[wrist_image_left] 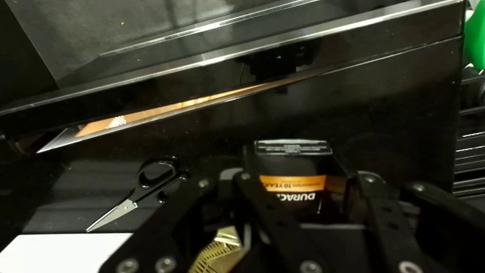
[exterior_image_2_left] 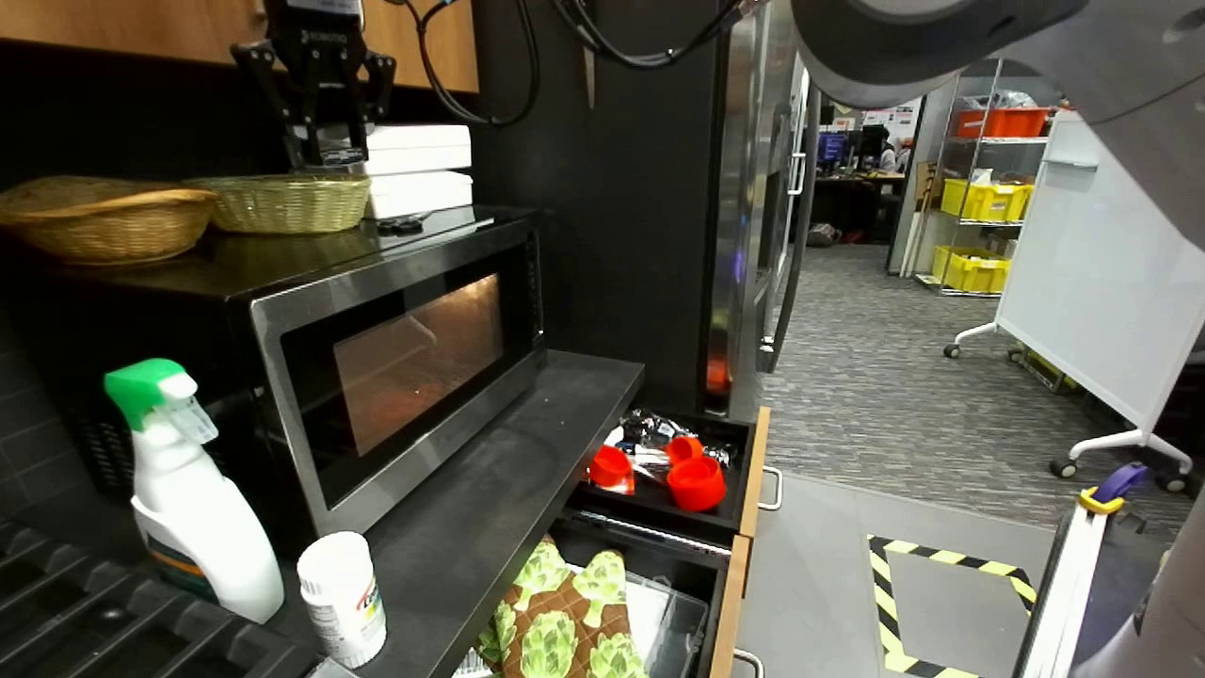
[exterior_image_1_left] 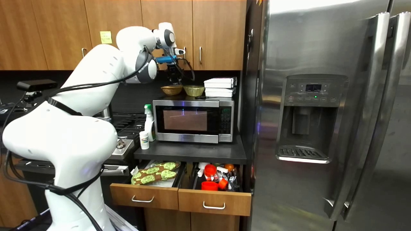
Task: Pick up the black square box from the microwave top and put it on the kitchen counter
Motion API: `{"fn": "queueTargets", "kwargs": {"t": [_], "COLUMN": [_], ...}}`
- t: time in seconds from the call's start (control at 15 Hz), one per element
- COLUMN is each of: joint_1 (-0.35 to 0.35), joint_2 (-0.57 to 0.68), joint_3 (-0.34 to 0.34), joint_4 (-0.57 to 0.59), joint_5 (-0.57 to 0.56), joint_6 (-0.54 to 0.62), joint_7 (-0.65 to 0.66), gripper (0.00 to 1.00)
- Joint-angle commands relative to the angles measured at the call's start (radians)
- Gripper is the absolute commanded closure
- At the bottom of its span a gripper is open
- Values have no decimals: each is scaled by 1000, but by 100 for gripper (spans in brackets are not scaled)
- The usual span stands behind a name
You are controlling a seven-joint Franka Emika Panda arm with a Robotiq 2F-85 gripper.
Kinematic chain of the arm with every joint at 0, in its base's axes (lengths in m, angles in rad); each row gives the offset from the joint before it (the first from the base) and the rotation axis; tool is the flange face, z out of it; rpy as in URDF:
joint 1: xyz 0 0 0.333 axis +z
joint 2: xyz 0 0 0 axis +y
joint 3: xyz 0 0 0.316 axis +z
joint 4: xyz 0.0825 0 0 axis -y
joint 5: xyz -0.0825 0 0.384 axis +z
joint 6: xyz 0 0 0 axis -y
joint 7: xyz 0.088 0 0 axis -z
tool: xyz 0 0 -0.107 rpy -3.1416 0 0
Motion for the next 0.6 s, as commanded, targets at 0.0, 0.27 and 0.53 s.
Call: {"fn": "queueTargets", "kwargs": {"t": [0.0, 0.27, 0.53], "joint_1": [-12, -25, -32], "joint_2": [-35, -49, -72], "joint_3": [-5, -3, -2], "joint_4": [-67, -124, -199], "joint_5": [-6, -2, -1], "joint_6": [54, 111, 171], "joint_7": [9, 18, 25], "gripper": [78, 78, 78]}}
